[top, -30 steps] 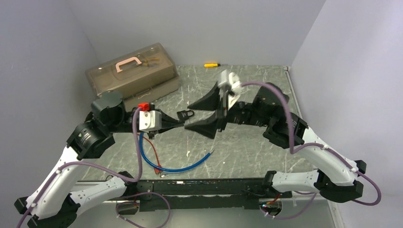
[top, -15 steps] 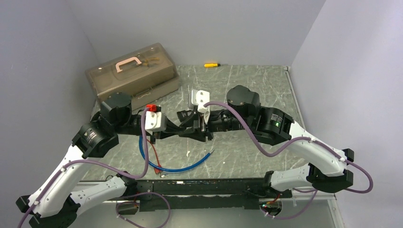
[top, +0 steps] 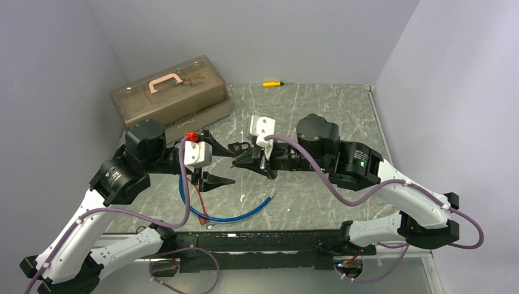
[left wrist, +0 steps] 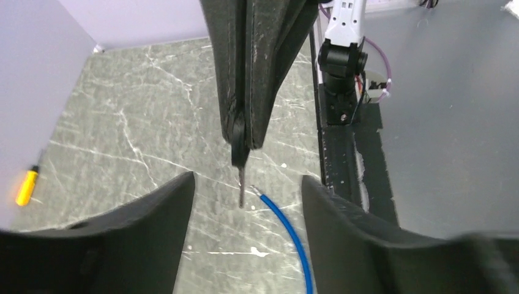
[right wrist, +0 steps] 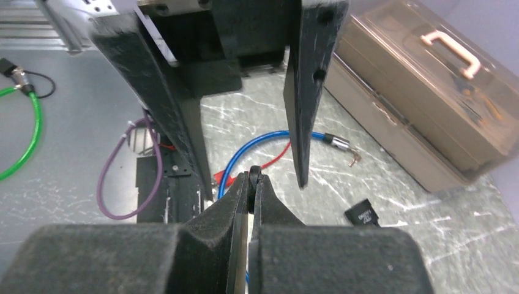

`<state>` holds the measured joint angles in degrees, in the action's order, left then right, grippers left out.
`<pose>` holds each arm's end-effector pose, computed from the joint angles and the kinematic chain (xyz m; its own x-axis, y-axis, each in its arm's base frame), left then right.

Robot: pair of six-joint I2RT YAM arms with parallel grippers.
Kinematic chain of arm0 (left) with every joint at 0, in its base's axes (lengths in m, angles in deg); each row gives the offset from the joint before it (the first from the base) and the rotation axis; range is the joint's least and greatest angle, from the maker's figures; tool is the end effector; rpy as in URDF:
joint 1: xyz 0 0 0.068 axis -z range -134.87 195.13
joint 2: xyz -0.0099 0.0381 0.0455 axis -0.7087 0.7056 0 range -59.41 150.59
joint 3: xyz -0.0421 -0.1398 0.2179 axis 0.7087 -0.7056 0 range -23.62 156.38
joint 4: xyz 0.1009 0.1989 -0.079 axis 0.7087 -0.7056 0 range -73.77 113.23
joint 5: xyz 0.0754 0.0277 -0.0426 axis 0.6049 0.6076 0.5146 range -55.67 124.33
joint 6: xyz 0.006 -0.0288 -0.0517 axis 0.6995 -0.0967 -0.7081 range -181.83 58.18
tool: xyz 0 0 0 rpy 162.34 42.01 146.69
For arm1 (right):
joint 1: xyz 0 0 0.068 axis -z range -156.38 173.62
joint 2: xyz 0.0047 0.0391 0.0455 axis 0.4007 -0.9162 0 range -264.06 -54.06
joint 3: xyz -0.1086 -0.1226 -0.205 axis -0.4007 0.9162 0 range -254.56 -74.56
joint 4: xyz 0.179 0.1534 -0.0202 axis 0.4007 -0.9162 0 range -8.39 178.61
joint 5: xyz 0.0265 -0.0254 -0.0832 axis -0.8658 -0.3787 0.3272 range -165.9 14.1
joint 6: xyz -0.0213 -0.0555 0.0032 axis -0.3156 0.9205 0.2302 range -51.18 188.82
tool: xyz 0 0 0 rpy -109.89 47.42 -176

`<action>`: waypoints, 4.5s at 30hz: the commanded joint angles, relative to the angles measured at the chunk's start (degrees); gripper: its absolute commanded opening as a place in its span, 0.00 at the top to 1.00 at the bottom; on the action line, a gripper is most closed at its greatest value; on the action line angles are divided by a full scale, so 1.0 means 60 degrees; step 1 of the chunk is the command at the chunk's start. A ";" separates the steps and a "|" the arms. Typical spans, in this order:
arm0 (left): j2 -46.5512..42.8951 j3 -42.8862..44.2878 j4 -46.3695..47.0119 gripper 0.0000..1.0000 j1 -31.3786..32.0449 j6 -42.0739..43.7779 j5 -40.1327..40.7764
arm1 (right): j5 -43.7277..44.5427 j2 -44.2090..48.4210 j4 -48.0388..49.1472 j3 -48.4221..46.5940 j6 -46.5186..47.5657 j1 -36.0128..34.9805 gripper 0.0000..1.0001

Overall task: Unlock with the key
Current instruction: Pick up the key from the center of the board.

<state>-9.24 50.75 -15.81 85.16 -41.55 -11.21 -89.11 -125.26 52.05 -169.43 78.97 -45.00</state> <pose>0.0822 -0.1097 0.4253 0.1552 0.1866 -0.9701 0.9861 0.0297 0.1635 0.0737 0.2157 0.4699 0.0941 -0.2304 -0.9685 -0.9866 0.1086 -0.1217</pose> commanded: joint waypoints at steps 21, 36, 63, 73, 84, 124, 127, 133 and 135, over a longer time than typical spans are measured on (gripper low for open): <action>-0.1214 -0.0538 0.1940 0.16 -0.0289 -0.1957 -0.0262 | -0.0102 0.2759 0.7843 0.4583 -0.3132 -0.0005 1.00; -0.1233 -0.0064 0.2029 0.87 -0.0512 -0.1907 -0.0460 | -0.0418 0.2174 0.7619 0.4352 -0.3139 -0.0054 1.00; -0.1148 0.0254 0.1029 1.00 -0.0655 -0.0889 -0.0929 | -0.1396 -0.0313 -0.0184 -0.0819 -0.0624 -0.0096 0.52; -0.1082 0.0271 0.0858 1.00 -0.0663 -0.0743 -0.0841 | -0.1105 -0.0847 -0.1518 -0.2128 -0.0036 -0.0104 0.62; -0.1069 0.0145 0.0863 1.00 -0.0673 -0.0709 -0.0773 | -0.1096 -0.0759 -0.1368 -0.2293 0.0144 -0.0121 0.61; -0.0936 0.0291 0.0961 1.00 -0.0725 -0.0830 -0.0979 | -0.1341 -0.0670 -0.0621 -0.1754 0.0300 -0.0136 0.73; -0.0921 0.0305 0.0963 1.00 -0.0746 -0.0843 -0.1005 | -0.1292 -0.0681 -0.0664 -0.1732 0.0330 -0.0135 0.71; -0.0936 0.0288 0.1025 1.00 -0.0739 -0.0880 -0.1045 | -0.1220 -0.0585 -0.0510 -0.1621 0.0311 -0.0135 0.86; -0.0936 0.0291 0.1032 1.00 -0.0755 -0.0911 -0.1052 | -0.1109 -0.0637 -0.0618 -0.1653 0.0334 -0.0136 0.90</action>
<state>-15.27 50.46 -11.73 81.05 -46.47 -16.00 -96.83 -129.48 47.11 -178.91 80.48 -45.48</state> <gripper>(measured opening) 0.021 0.131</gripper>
